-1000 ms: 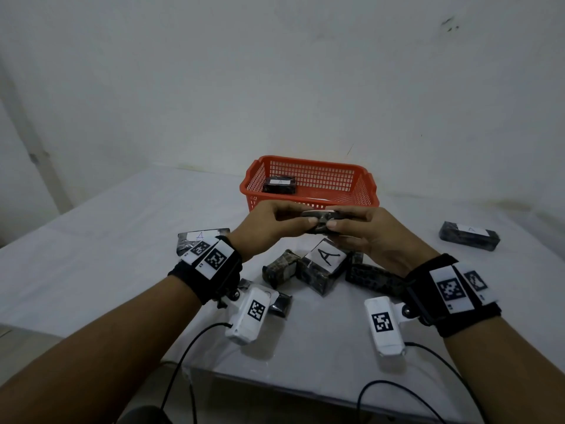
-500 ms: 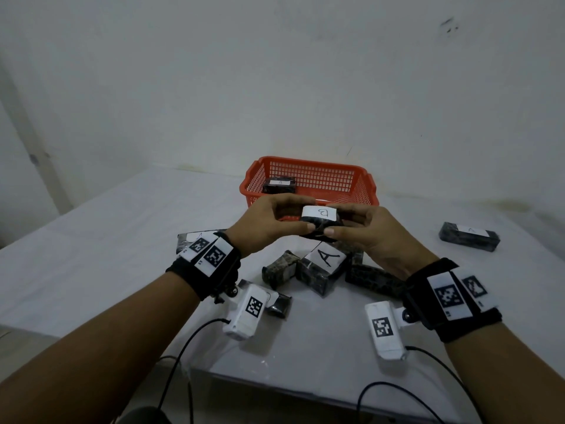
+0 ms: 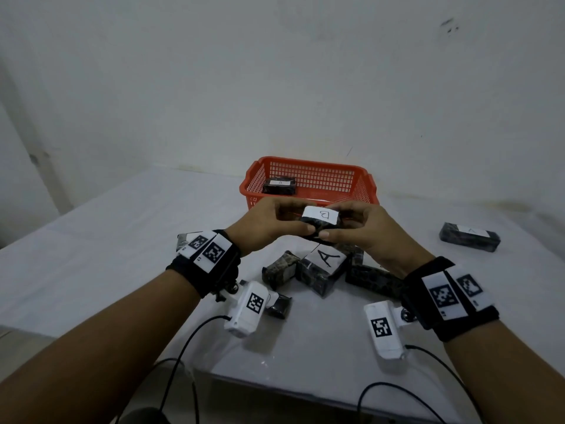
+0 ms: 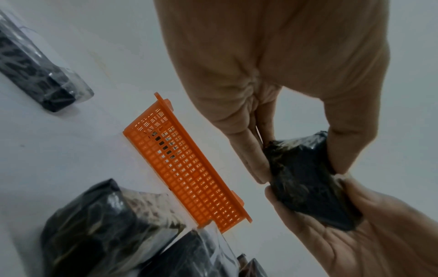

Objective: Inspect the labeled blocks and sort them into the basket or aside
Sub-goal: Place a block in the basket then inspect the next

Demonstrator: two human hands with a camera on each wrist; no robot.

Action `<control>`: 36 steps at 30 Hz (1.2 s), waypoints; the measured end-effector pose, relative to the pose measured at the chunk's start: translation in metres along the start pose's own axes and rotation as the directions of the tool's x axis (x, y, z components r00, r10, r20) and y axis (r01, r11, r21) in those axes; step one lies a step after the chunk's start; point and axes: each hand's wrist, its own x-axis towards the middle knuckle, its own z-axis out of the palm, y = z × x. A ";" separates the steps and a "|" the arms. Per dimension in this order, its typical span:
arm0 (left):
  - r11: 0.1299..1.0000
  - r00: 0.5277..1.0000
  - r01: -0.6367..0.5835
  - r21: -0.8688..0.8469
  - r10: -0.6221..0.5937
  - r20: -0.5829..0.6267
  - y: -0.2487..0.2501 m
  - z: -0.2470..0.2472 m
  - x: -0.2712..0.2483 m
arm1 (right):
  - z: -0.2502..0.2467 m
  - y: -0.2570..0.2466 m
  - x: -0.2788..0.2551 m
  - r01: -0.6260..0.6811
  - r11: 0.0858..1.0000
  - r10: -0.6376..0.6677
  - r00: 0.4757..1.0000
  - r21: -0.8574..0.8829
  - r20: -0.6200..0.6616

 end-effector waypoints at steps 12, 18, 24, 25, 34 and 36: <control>0.986 0.980 0.160 -0.042 -0.154 0.128 0.020 -0.011 0.021 | -0.013 -0.030 0.027 -0.178 0.984 0.172 0.970 0.019 0.171; 0.937 0.989 0.133 -0.323 -0.144 -0.011 0.016 -0.003 0.025 | -0.010 -0.029 0.034 -0.248 0.941 0.249 0.968 0.230 0.025; 0.963 0.978 0.138 -0.232 -0.169 -0.120 0.007 -0.009 0.034 | -0.003 -0.029 0.042 -0.265 0.922 0.290 0.956 0.284 -0.048; 0.968 0.977 0.151 -0.200 -0.178 -0.121 0.006 -0.011 0.039 | -0.003 -0.031 0.046 -0.267 0.933 0.285 0.958 0.241 -0.042; 0.943 0.938 0.316 -0.102 -0.327 -0.115 0.027 -0.046 0.108 | -0.016 -0.041 0.114 -0.250 0.945 0.276 0.955 0.209 -0.106; 0.935 0.917 0.355 0.001 -0.348 -0.195 0.027 -0.062 0.131 | -0.022 -0.040 0.136 -0.283 0.933 0.314 0.942 0.221 -0.118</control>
